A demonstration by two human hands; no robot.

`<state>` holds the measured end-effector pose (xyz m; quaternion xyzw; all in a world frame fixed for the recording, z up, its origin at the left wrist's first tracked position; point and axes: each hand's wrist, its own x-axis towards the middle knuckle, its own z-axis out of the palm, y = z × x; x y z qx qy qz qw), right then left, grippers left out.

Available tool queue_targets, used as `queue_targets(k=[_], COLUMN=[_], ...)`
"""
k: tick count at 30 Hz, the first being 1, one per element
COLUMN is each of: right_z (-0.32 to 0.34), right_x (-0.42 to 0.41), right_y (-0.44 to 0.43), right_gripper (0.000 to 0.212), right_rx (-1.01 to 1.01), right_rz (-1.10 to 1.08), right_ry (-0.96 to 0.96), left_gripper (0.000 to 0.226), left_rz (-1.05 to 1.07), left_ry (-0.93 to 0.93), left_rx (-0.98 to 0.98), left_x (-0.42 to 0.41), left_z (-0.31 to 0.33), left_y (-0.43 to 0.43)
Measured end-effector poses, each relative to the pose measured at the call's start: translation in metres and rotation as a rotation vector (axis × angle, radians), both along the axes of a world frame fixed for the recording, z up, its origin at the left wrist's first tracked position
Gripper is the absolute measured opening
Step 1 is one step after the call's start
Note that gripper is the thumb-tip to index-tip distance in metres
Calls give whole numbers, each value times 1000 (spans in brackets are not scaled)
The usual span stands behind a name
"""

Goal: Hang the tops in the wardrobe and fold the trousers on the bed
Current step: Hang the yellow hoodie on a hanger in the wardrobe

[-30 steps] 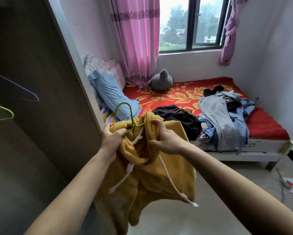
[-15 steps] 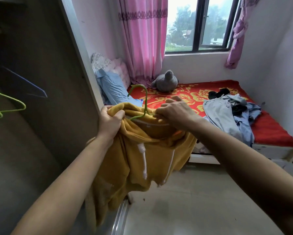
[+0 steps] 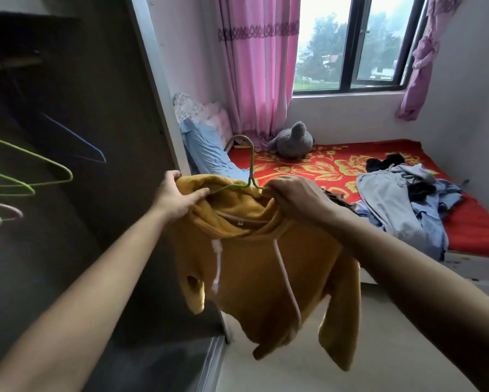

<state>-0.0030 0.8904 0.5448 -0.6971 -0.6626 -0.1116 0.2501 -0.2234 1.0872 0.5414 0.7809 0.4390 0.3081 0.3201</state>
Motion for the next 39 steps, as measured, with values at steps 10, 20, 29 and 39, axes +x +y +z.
queue_targets(k=[10, 20, 29, 39], right_z=[10, -10, 27, 50], right_x=[-5, -7, -44, -104], right_y=[10, 6, 35, 96], right_gripper=[21, 26, 25, 23], right_rx=[81, -272, 105, 145], right_rz=[84, 29, 65, -18], right_ry=[183, 124, 343, 90], left_gripper=[57, 40, 111, 70], left_rz=[94, -195, -145, -79], left_ry=[-288, -62, 374, 411], left_rx=[-386, 167, 207, 361], left_x=[14, 4, -57, -106], left_z=[-59, -4, 27, 33], left_y=[-29, -20, 2, 46])
